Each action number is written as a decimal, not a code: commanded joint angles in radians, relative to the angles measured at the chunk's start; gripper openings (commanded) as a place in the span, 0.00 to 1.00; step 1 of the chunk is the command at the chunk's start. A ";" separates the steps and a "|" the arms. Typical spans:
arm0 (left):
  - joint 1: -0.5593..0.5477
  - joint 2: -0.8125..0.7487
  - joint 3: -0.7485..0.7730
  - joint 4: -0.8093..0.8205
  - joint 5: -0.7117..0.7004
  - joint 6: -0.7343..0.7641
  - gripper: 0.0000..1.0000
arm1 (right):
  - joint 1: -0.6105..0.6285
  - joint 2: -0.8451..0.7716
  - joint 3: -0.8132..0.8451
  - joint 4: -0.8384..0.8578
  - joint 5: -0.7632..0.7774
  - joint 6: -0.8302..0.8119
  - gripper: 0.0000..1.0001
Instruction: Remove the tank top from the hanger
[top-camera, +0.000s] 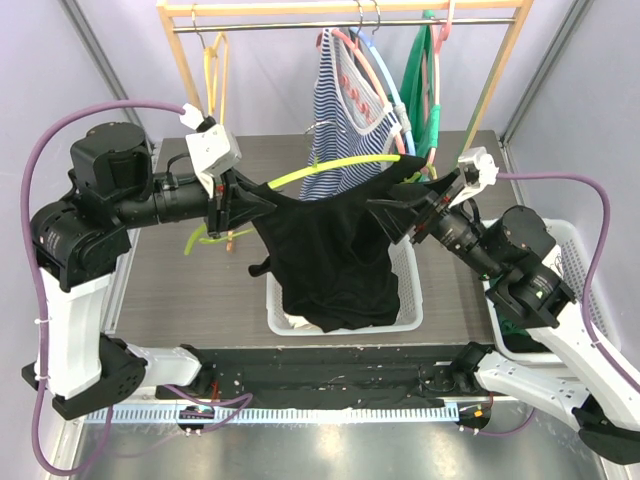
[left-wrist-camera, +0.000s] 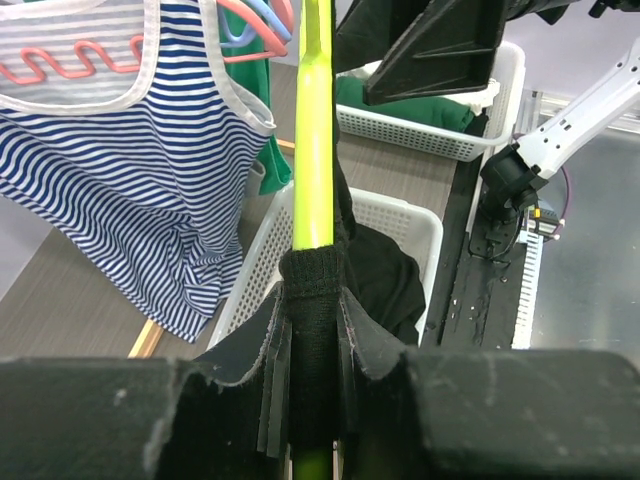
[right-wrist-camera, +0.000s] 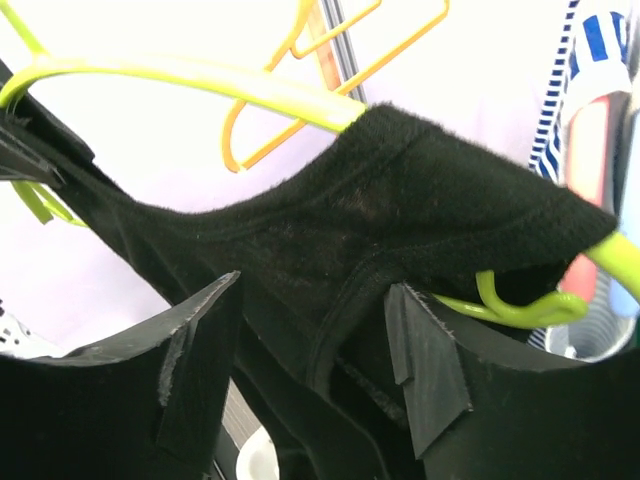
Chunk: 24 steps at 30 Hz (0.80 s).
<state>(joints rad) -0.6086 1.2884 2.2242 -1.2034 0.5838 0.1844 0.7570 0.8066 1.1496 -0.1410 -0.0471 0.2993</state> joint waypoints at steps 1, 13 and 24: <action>-0.003 -0.029 0.017 0.039 0.034 -0.003 0.00 | -0.004 0.020 0.019 0.113 -0.019 0.023 0.62; -0.003 -0.034 -0.024 0.050 -0.032 0.021 0.00 | -0.004 -0.001 0.029 0.130 -0.089 0.047 0.05; -0.003 -0.055 -0.074 0.039 -0.104 0.089 0.00 | -0.002 -0.145 0.010 0.026 0.182 0.047 0.01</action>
<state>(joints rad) -0.6086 1.2671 2.1429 -1.2175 0.5049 0.2409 0.7570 0.7116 1.1500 -0.1120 -0.0448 0.3397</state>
